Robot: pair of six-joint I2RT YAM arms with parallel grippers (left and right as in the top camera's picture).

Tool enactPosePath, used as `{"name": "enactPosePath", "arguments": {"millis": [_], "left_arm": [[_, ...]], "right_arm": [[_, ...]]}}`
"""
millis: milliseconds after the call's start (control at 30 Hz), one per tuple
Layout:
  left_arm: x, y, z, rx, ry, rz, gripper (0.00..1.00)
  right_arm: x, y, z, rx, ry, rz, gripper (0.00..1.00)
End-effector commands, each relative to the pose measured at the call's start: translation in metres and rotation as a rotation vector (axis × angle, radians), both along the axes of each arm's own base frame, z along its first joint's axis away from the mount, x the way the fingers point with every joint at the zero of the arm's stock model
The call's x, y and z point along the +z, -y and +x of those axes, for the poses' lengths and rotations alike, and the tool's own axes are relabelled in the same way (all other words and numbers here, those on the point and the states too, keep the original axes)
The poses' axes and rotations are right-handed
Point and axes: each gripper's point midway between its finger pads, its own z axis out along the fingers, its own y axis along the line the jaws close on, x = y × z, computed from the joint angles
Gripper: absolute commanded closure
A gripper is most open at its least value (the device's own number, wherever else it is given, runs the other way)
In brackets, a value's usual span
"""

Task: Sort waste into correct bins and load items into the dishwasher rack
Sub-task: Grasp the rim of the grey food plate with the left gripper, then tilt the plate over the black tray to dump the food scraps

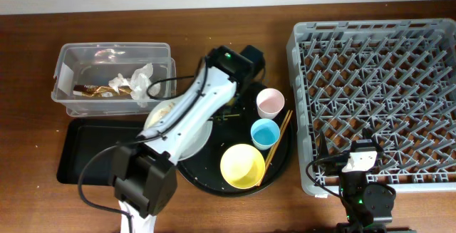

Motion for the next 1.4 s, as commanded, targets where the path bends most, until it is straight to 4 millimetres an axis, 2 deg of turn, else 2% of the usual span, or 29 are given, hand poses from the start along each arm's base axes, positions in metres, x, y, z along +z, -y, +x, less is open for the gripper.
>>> {"name": "enactPosePath", "arguments": {"millis": [0, 133, 267, 433, 500, 600, 667, 800, 833, 967, 1067, 1200, 1267, 1367], "left_arm": [[0.040, -0.040, 0.016, 0.052, 0.084, -0.021, 0.99], [0.042, -0.078, 0.025, 0.155, 0.060, -0.045, 0.99], [0.039, -0.096, 0.037, 0.199, 0.028, -0.160, 0.99], [0.038, -0.145, 0.048, 0.314, 0.013, -0.243, 0.99], [0.038, -0.149, 0.052, 0.299, 0.001, -0.342, 0.99], [0.039, -0.162, 0.055, 0.335, 0.007, -0.373, 0.99], [0.041, -0.160, 0.056, 0.305, -0.004, -0.460, 0.99], [0.046, -0.170, 0.054, 0.316, -0.017, -0.578, 0.99], [0.046, -0.177, 0.053, 0.322, -0.018, -0.578, 0.99], [0.046, -0.187, 0.046, 0.337, -0.036, -0.579, 0.99], [0.048, -0.188, 0.042, 0.338, -0.044, -0.579, 0.99], [0.061, -0.190, 0.037, 0.347, -0.016, -0.598, 0.99], [0.068, -0.185, 0.037, 0.303, -0.009, -0.680, 0.99], [0.070, -0.188, 0.036, 0.316, -0.009, -0.713, 0.99]], "right_arm": [[-0.002, 0.000, 0.000, -0.003, -0.004, 0.003, 0.02], [-0.002, 0.000, 0.000, -0.003, -0.003, 0.003, 0.02], [-0.002, 0.000, 0.000, -0.003, -0.003, 0.003, 0.02], [-0.002, 0.000, 0.000, -0.003, -0.004, 0.003, 0.02], [-0.002, 0.000, 0.000, -0.003, -0.004, 0.003, 0.02], [-0.002, 0.000, 0.000, -0.003, -0.004, 0.003, 0.02], [-0.002, 0.000, 0.000, -0.003, -0.004, 0.003, 0.02], [-0.002, 0.000, 0.000, -0.003, -0.004, 0.003, 0.02], [-0.002, 0.000, 0.000, -0.003, -0.003, 0.003, 0.02], [-0.002, 0.000, 0.000, -0.003, -0.003, 0.003, 0.02], [-0.002, 0.000, 0.000, -0.003, -0.003, 0.003, 0.02], [-0.002, 0.000, 0.000, -0.003, -0.004, 0.003, 0.02], [-0.002, 0.000, 0.000, -0.003, -0.003, 0.003, 0.02], [-0.002, 0.000, 0.000, -0.003, -0.003, 0.003, 0.02]]}}
